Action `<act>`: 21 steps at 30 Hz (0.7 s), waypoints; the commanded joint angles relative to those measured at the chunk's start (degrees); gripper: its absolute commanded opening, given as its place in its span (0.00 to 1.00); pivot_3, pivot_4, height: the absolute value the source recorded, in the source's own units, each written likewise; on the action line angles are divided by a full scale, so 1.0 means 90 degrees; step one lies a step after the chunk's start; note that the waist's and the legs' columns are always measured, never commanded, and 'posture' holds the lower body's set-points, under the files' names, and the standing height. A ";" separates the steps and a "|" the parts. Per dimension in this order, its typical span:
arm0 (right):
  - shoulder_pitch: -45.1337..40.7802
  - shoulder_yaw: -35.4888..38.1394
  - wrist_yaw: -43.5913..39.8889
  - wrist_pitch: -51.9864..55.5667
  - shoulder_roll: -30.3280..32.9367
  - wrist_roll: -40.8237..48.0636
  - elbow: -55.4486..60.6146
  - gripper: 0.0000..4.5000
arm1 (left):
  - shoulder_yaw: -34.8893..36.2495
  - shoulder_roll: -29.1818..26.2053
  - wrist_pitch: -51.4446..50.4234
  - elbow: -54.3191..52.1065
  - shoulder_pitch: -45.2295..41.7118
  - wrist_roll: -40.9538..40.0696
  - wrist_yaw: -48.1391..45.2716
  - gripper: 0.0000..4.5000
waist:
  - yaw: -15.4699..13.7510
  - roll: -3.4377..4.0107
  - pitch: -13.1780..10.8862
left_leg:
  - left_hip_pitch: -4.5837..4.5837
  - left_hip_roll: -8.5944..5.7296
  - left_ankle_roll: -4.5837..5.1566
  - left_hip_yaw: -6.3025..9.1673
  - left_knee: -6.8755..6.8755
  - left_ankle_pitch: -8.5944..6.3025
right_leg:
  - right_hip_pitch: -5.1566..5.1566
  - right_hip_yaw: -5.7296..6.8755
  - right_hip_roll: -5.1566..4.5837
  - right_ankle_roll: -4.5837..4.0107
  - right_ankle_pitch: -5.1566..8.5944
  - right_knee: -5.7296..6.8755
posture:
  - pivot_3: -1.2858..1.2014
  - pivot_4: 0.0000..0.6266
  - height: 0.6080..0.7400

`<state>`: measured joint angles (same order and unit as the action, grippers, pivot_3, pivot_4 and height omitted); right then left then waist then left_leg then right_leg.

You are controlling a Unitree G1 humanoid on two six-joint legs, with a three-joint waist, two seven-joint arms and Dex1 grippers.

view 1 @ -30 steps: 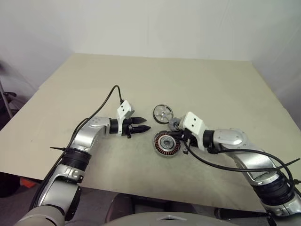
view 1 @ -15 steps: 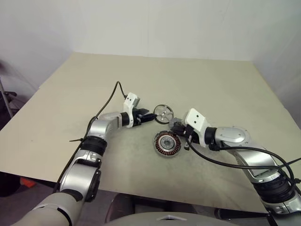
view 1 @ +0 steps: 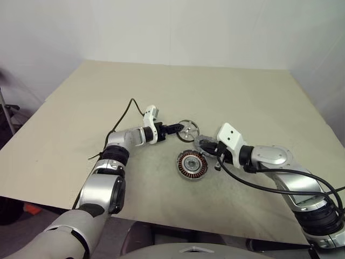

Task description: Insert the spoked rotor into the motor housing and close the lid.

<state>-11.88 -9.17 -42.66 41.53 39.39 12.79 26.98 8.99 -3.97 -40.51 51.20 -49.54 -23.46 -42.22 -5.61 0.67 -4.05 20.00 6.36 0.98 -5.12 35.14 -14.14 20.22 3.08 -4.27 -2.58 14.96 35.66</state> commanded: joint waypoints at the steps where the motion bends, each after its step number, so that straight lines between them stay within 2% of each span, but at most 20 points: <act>1: -0.0076 0.0164 0.0021 -0.0039 0.0039 0.0068 0.0192 0.00 | 0.0208 0.0134 -0.0107 0.0186 -0.0268 -0.0174 0.0045 0.95 | -0.0010 -0.0001 0.0000 | 0.0000 0.0000 0.0000 0.0000 0.0000 0.0000 | 0.0000 0.0000 0.0000 0.0000 0.0000 0.0000 | 0.52 0.00 1.00; 5: -0.0095 0.0147 0.0019 -0.0048 0.0033 0.0065 0.0175 0.00 | 0.0303 0.0219 -0.0072 0.0496 -0.0396 -0.0092 0.0196 0.95 | -0.0016 -0.0001 -0.0001 | 0.0000 0.0000 0.0001 0.0000 0.0000 0.0000 | 0.0000 0.0000 0.0000 0.0000 0.0000 0.0000 | 0.52 0.00 1.00; 8: -0.0103 0.0146 0.0029 -0.0051 0.0026 0.0060 0.0161 0.00 | 0.0326 0.0257 0.0023 0.0650 -0.0437 -0.0025 0.0278 0.81 | -0.0021 -0.0001 -0.0001 | -0.0001 0.0000 0.0002 0.0000 0.0000 -0.0001 | -0.0003 0.0000 0.0000 0.0000 0.0000 -0.0002 | 0.52 0.00 1.00; 11: -0.0101 0.0153 0.0052 -0.0044 0.0018 0.0059 0.0161 0.00 | 0.0284 0.0254 0.0024 0.0676 -0.0451 0.0013 0.0214 0.60 | -0.0020 -0.0001 -0.0001 | -0.0001 0.0000 0.0002 0.0000 -0.0001 -0.0001 | -0.0002 0.0000 0.0000 0.0000 0.0000 -0.0003 | 0.52 0.00 1.00; 18: -0.0103 0.0126 0.0091 -0.0067 -0.0004 0.0032 0.0134 0.00 | 0.0259 0.0243 0.0051 0.0711 -0.0457 0.0062 0.0120 0.60 | -0.0020 -0.0002 -0.0001 | 0.0000 0.0000 0.0004 0.0000 -0.0001 -0.0002 | -0.0002 0.0000 0.0000 0.0001 0.0000 -0.0007 | 0.52 0.00 1.00; 21: -0.0110 0.0117 0.0108 -0.0076 -0.0018 0.0018 0.0118 0.00 | 0.0336 0.0229 0.0038 0.0725 -0.0462 0.0021 0.0103 0.48 | -0.0017 -0.0002 -0.0001 | 0.0001 0.0000 0.0004 0.0000 -0.0002 -0.0002 | -0.0001 0.0000 0.0000 0.0001 0.0000 -0.0008 | 0.52 0.00 1.00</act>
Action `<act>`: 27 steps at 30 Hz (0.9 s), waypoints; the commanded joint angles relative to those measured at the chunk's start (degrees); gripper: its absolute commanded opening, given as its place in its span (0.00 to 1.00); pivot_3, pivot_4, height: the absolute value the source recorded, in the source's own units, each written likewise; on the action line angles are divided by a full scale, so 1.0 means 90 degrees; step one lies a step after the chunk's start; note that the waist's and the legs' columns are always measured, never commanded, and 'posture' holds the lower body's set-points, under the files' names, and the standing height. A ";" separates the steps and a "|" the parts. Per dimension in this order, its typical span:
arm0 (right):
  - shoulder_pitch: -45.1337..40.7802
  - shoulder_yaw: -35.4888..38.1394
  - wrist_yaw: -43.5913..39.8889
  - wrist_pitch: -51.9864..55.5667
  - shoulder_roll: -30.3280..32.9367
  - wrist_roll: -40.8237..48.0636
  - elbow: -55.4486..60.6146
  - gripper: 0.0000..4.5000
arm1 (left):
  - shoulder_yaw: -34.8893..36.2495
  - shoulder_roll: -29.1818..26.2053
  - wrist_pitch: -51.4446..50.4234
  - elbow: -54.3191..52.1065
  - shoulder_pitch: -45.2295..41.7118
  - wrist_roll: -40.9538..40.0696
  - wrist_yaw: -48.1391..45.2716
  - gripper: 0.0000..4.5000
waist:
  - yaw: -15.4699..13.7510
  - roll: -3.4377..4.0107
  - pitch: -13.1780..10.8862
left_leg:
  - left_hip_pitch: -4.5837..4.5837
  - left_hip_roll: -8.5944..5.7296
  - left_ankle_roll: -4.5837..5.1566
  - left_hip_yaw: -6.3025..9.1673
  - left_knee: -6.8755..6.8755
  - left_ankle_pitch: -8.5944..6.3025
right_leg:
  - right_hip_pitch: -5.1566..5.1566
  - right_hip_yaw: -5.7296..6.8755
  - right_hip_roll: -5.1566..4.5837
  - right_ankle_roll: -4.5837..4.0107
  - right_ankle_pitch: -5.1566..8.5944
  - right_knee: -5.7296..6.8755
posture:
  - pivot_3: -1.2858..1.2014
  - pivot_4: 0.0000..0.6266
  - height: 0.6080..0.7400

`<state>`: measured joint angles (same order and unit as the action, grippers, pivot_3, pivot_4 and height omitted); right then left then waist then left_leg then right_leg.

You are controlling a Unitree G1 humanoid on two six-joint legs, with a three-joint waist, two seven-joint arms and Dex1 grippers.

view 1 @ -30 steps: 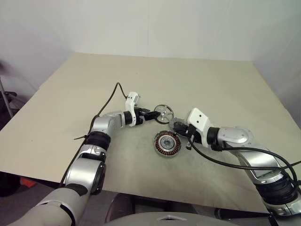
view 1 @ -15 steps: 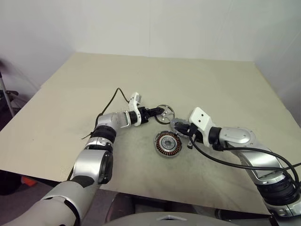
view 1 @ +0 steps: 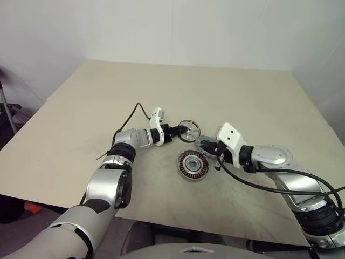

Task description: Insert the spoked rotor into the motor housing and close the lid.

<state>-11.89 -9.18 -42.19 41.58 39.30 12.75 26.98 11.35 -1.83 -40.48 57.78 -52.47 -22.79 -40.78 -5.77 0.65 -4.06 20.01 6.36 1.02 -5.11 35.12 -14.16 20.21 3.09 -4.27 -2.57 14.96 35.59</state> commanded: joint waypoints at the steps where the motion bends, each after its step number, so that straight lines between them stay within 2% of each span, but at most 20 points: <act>1: -0.0109 0.0117 0.0059 -0.0085 -0.0011 0.0019 0.0114 0.00 | 0.0089 -0.0010 0.0048 0.0003 -0.0139 -0.0056 -0.0052 0.40 | 0.0003 0.0000 0.0000 | 0.0000 0.0000 0.0000 0.0000 0.0000 0.0000 | 0.0001 0.0000 0.0000 0.0000 0.0000 -0.0001 | 0.52 0.00 1.00; 3: -0.0110 0.0116 0.0061 -0.0089 -0.0012 0.0019 0.0108 0.00 | 0.0100 -0.0013 0.0066 0.0015 -0.0149 -0.0051 -0.0059 0.26 | 0.0003 -0.0002 -0.0001 | 0.0001 0.0000 0.0001 0.0000 0.0000 0.0000 | 0.0000 0.0000 0.0000 0.0000 0.0000 -0.0002 | 0.52 0.00 1.00; 11: -0.0110 0.0132 0.0048 -0.0112 0.0003 0.0031 0.0081 0.00 | 0.0240 -0.0102 0.0014 -0.0060 -0.0151 -0.0217 -0.0244 0.26 | 0.0009 -0.0003 -0.0002 | -0.0002 0.0001 0.0000 0.0000 -0.0001 0.0000 | -0.0003 0.0000 0.0000 0.0000 0.0000 0.0000 | 0.52 0.00 1.00; 16: 0.0117 0.0397 0.0069 -0.0114 0.0094 0.0097 0.0182 0.00 | 0.1107 -0.0401 -0.0361 -0.0310 -0.0117 -0.1051 -0.0482 0.26 | 0.0027 -0.0004 -0.0004 | 0.0001 0.0002 0.0000 0.0000 -0.0005 0.0000 | 0.0008 0.0000 0.0001 -0.0001 0.0000 -0.0001 | 0.52 0.00 1.00; 23: 0.0934 0.0962 -0.0169 -0.0305 0.0481 0.0258 0.0463 0.00 | 0.1843 -0.1060 -0.1815 -0.1015 0.0107 -0.2059 -0.0591 0.26 | 0.0022 -0.0005 -0.0004 | -0.0001 0.0002 0.0010 -0.0001 -0.0005 -0.0006 | 0.0013 0.0001 0.0000 -0.0002 0.0001 -0.0013 | 0.52 0.00 1.00; 27: 0.1264 0.1133 -0.0307 -0.0469 0.0637 0.0281 0.0445 0.00 | 0.1623 -0.1318 -0.2827 -0.1828 0.0553 -0.2365 -0.0804 0.26 | 0.0021 -0.0005 -0.0004 | -0.0003 0.0002 0.0011 -0.0001 -0.0005 -0.0007 | 0.0011 0.0001 0.0000 -0.0003 0.0002 -0.0015 | 0.52 0.00 1.00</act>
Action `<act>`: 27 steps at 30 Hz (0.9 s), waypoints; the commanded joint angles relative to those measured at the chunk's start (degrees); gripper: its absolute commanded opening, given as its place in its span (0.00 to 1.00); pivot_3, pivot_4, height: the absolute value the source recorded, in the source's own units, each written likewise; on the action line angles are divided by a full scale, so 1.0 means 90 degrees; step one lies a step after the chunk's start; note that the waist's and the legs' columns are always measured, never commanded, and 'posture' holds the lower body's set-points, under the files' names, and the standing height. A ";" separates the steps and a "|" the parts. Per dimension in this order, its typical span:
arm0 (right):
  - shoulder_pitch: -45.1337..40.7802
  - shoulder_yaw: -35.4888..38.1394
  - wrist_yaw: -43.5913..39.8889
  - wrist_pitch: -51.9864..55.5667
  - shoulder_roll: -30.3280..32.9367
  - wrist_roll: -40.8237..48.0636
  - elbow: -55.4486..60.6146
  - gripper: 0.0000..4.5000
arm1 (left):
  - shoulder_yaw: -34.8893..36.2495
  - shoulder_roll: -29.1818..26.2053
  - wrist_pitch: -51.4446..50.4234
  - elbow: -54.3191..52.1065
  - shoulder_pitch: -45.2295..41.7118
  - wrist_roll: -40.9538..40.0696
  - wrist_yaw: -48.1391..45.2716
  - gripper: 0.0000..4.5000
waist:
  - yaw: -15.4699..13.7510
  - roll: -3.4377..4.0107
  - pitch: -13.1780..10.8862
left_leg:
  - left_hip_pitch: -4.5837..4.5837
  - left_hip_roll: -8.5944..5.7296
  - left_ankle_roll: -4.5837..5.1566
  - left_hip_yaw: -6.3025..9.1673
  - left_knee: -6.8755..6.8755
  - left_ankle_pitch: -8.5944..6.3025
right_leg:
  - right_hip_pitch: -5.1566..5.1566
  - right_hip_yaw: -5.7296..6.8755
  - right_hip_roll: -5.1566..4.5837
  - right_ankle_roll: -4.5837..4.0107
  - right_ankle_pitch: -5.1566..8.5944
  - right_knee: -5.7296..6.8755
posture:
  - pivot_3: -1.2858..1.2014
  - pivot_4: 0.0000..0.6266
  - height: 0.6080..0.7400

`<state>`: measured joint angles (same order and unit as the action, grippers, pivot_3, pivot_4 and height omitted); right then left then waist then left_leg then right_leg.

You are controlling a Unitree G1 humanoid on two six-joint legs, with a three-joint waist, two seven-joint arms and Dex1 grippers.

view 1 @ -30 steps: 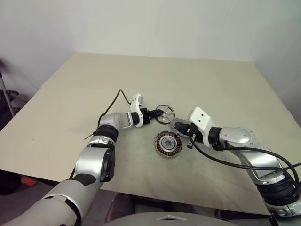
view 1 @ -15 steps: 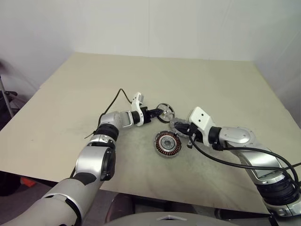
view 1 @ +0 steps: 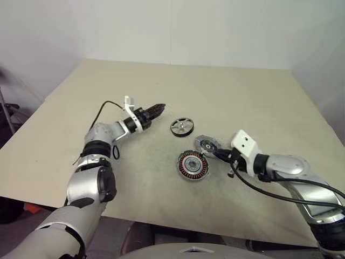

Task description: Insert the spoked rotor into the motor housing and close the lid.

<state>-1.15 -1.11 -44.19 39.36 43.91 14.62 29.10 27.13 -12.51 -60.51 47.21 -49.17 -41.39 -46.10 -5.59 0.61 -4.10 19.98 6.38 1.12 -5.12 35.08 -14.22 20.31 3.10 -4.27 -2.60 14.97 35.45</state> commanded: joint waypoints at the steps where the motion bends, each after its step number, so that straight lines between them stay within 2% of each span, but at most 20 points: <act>1: 0.0075 0.0221 -0.0061 -0.0257 0.0139 0.0020 0.0148 0.00 | -0.0178 -0.0156 -0.0643 -0.0763 0.0277 -0.0289 -0.0197 0.26 | 0.0003 0.0001 0.0000 | 0.0000 0.0000 0.0000 0.0000 0.0000 0.0000 | 0.0000 0.0000 0.0000 0.0000 0.0000 0.0000 | 0.52 0.00 1.00; 6: -0.0092 0.0104 -0.0001 -0.0226 0.0024 0.0075 0.0139 0.00 | -0.0202 -0.0051 -0.0471 -0.0768 0.0454 -0.0167 0.0181 0.26 | 0.0004 0.0000 0.0000 | 0.0001 0.0000 -0.0002 -0.0001 0.0001 0.0001 | -0.0006 0.0000 0.0000 0.0000 0.0000 0.0003 | 0.52 0.00 1.00; 10: -0.0128 0.0064 -0.0013 -0.0259 0.0012 0.0050 0.0092 0.00 | -0.0656 0.0249 0.0209 -0.0702 0.0597 0.0353 0.0567 0.26 | -0.0013 0.0000 0.0000 | 0.0002 0.0000 0.0001 -0.0001 0.0001 0.0000 | -0.0015 0.0000 0.0000 0.0000 0.0000 -0.0002 | 0.52 0.00 1.00; 13: -0.0183 0.0041 -0.0018 -0.0266 0.0008 0.0031 0.0058 0.00 | -0.0681 0.0381 0.0404 -0.0363 0.0493 0.0449 0.0733 0.39 | -0.0004 -0.0002 -0.0001 | 0.0008 0.0000 0.0007 -0.0001 0.0001 -0.0003 | -0.0011 0.0000 0.0000 0.0001 -0.0001 -0.0011 | 0.52 0.00 1.00; 15: -0.0230 0.0014 -0.0001 -0.0254 -0.0011 0.0020 0.0045 0.00 | -0.0723 0.0474 0.0466 -0.0184 0.0389 0.0492 0.0782 0.53 | 0.0007 -0.0003 -0.0002 | 0.0008 0.0000 0.0009 -0.0001 0.0001 -0.0004 | -0.0009 0.0000 0.0000 0.0001 -0.0001 -0.0012 | 0.52 0.00 1.00; 27: -0.0263 -0.0061 0.0104 -0.0264 -0.0079 -0.0015 0.0026 0.00 | -0.0718 0.0789 0.1221 0.1008 -0.0187 0.0786 0.0873 0.53 | 0.0002 -0.0003 -0.0002 | 0.0006 0.0000 0.0009 -0.0001 0.0000 -0.0004 | -0.0008 0.0001 0.0001 0.0003 -0.0001 -0.0015 | 0.52 0.00 1.00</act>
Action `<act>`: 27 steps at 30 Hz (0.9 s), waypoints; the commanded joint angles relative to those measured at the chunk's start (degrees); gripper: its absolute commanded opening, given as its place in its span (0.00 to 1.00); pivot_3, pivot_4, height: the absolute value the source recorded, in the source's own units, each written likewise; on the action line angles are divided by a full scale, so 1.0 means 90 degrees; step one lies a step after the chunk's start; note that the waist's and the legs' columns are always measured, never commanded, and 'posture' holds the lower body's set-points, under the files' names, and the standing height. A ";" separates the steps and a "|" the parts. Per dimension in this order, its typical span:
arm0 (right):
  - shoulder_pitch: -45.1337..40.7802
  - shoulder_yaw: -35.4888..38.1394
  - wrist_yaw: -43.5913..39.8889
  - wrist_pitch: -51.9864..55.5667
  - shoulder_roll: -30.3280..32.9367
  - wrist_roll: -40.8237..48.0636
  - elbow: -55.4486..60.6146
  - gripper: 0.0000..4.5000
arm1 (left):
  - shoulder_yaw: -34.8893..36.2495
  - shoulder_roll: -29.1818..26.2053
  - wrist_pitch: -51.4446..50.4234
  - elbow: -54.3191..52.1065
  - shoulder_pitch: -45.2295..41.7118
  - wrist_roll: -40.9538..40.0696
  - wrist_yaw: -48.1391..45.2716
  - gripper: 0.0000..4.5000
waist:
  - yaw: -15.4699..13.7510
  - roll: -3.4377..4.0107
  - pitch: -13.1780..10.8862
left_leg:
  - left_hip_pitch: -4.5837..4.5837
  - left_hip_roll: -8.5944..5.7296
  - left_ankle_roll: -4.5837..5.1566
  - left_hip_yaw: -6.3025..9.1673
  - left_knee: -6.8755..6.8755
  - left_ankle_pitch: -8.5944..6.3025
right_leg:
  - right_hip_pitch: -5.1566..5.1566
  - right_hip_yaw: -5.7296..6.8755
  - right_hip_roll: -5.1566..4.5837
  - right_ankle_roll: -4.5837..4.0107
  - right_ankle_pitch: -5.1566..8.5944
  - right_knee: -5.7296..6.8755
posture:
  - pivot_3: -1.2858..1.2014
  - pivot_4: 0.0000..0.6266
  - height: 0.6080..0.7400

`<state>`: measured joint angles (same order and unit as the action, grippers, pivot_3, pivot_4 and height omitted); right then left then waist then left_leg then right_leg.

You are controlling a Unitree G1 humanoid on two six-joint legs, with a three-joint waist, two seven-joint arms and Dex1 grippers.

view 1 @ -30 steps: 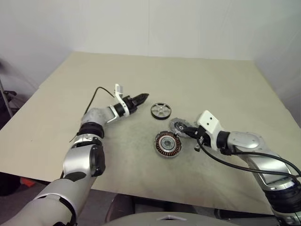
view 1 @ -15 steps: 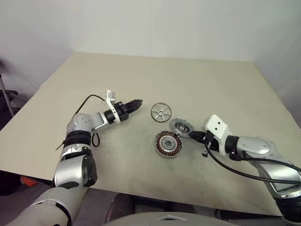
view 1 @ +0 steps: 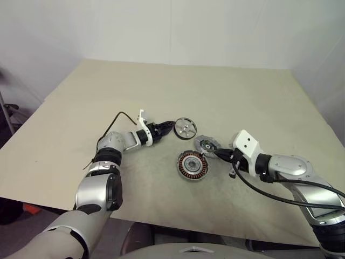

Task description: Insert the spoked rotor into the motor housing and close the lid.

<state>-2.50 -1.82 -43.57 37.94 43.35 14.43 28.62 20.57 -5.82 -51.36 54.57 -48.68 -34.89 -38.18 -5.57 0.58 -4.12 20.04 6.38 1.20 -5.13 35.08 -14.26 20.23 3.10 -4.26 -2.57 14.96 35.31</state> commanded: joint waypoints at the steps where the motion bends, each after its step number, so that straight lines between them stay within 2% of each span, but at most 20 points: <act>1: -0.0119 0.0005 0.0044 -0.0113 -0.0027 0.0000 0.0066 0.00 | -0.0023 0.0075 0.0263 0.0298 -0.0272 0.0123 -0.0015 0.53 | 0.0000 0.0000 0.0000 | 0.0000 0.0000 0.0000 0.0000 0.0000 0.0000 | 0.0000 0.0000 0.0000 0.0000 0.0000 -0.0001 | 0.52 0.00 1.00; 10: -0.0231 -0.0112 0.0067 -0.0110 -0.0075 -0.0070 0.0009 0.00 | -0.0100 0.0307 0.0871 0.0965 -0.0550 0.0474 -0.0183 0.53 | -0.0019 0.0000 0.0000 | -0.0002 0.0000 0.0001 0.0000 0.0000 -0.0001 | -0.0008 0.0000 0.0000 0.0004 -0.0002 -0.0005 | 0.52 0.00 1.00; 13: -0.0240 -0.0117 0.0073 -0.0097 -0.0083 -0.0078 0.0017 0.00 | -0.0024 0.0305 0.0949 0.1013 -0.0578 0.0458 -0.0190 0.40 | -0.0014 -0.0001 0.0000 | -0.0002 0.0000 0.0001 0.0000 0.0000 -0.0001 | -0.0007 0.0000 -0.0001 0.0005 -0.0003 -0.0005 | 0.52 0.00 1.00; 17: -0.0263 -0.0130 0.0077 -0.0092 -0.0096 -0.0090 0.0009 0.00 | -0.0007 0.0278 0.0940 0.1058 -0.0604 0.0476 -0.0268 0.11 | -0.0016 0.0000 0.0000 | -0.0003 0.0000 0.0000 0.0000 0.0000 0.0000 | -0.0010 0.0000 -0.0001 0.0006 -0.0004 -0.0005 | 0.52 0.00 1.00; 18: -0.0272 -0.0134 0.0078 -0.0091 -0.0099 -0.0093 0.0005 0.00 | -0.0004 0.0271 0.0940 0.1065 -0.0608 0.0482 -0.0269 0.09 | -0.0015 0.0000 0.0000 | -0.0004 0.0000 0.0000 0.0000 0.0000 0.0000 | -0.0015 0.0000 -0.0001 0.0006 -0.0003 -0.0005 | 0.52 0.00 1.00; 24: -0.0303 -0.0162 0.0100 -0.0074 -0.0116 -0.0108 -0.0003 0.00 | 0.0017 0.0223 0.0906 0.1073 -0.0599 0.0481 -0.0348 0.09 | -0.0012 0.0000 0.0000 | -0.0005 0.0000 0.0000 0.0000 -0.0001 0.0000 | -0.0016 0.0000 -0.0001 0.0006 -0.0004 -0.0005 | 0.52 0.00 1.00; 27: -0.0235 -0.0113 0.0127 -0.0040 -0.0086 -0.0100 0.0039 0.00 | 0.0275 0.0088 0.0612 0.0966 -0.0609 0.0201 -0.0495 0.09 | -0.0011 0.0000 0.0000 | -0.0005 0.0000 0.0000 0.0000 -0.0001 0.0000 | -0.0013 0.0000 -0.0001 0.0006 -0.0004 -0.0005 | 0.52 0.00 1.00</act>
<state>-4.07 -3.49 -42.69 37.94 42.36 13.47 27.80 21.08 -3.91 -44.47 64.44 -53.23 -31.09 -41.15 -5.67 0.58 -4.12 19.99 6.38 1.20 -5.13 35.07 -14.26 20.13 3.10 -4.27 -2.52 14.93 35.27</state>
